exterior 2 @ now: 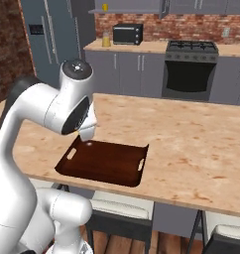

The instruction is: There is a tray on the dining counter. Grab the cup, mug, and pitcher and place them on the tray. The pitcher may be placed next to the tray if it cannot fit the tray.

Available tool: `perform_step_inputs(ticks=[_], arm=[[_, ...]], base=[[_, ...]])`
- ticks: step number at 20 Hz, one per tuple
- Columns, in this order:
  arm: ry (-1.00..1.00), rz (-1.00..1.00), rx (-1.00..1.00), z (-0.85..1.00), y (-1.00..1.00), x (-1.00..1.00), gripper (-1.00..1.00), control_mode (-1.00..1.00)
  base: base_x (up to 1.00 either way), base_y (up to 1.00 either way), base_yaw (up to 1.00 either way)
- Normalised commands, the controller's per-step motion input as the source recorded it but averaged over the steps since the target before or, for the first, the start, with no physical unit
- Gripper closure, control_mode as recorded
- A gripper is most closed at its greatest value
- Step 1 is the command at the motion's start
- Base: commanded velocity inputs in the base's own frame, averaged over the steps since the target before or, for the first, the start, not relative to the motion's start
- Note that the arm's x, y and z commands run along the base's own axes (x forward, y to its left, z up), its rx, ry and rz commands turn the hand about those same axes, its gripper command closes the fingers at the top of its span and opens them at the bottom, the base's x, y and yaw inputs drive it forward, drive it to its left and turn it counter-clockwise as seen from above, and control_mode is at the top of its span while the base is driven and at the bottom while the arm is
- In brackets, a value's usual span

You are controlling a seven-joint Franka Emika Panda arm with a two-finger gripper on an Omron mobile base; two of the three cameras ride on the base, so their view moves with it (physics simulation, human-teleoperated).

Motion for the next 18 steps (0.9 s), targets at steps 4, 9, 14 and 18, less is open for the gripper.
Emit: perform_step_inputs(ticks=[4,9,14,18], arm=[[0.25,0.07,-0.18,-0.11,0.00,0.31,1.00,-1.00],[0.23,0.09,-0.13,-0.12,0.00,0.36,1.00,-1.00],[0.06,0.06,-0.08,-0.25,0.05,0.22,1.00,-1.00],[0.00,0.09,-0.05,-0.35,0.05,0.08,1.00,-1.00]], base=[[0.00,0.00,0.00],[0.00,0.00,0.00],[0.00,0.00,0.00],[0.00,0.00,0.00]])
